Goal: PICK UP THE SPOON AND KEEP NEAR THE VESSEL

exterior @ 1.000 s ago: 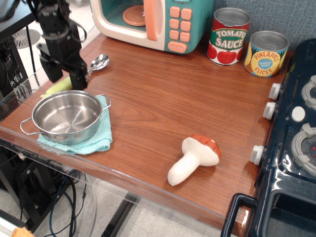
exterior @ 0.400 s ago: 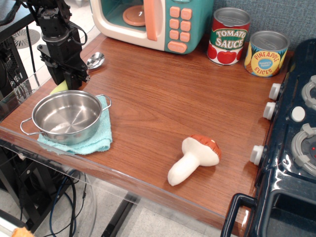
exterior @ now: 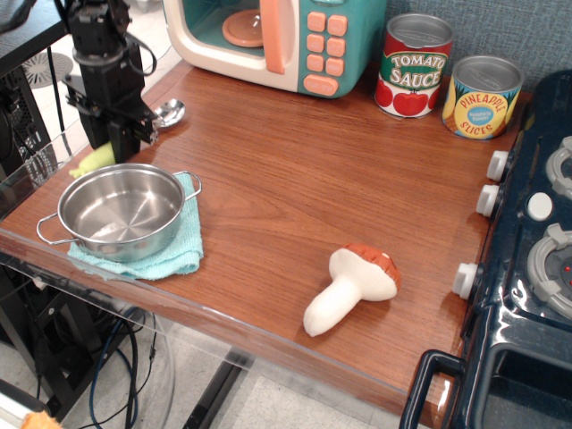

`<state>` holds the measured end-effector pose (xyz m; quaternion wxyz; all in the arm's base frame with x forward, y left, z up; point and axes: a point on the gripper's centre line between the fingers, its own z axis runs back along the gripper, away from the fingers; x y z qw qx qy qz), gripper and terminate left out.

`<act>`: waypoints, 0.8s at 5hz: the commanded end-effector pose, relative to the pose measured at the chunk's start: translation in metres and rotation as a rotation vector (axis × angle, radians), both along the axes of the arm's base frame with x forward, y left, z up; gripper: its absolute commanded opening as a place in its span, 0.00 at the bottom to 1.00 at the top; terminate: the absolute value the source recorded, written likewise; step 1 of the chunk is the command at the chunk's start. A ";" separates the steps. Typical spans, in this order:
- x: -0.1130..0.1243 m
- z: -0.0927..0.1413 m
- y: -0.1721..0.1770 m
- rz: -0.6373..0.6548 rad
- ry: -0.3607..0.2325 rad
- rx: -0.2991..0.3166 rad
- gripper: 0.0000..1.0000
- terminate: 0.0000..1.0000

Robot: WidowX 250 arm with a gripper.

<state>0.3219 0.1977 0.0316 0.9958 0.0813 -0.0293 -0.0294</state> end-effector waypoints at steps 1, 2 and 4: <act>0.000 0.057 -0.001 0.129 -0.068 0.023 0.00 0.00; -0.001 0.082 -0.033 0.293 -0.161 -0.016 0.00 0.00; 0.000 0.114 -0.125 0.505 -0.248 -0.157 0.00 0.00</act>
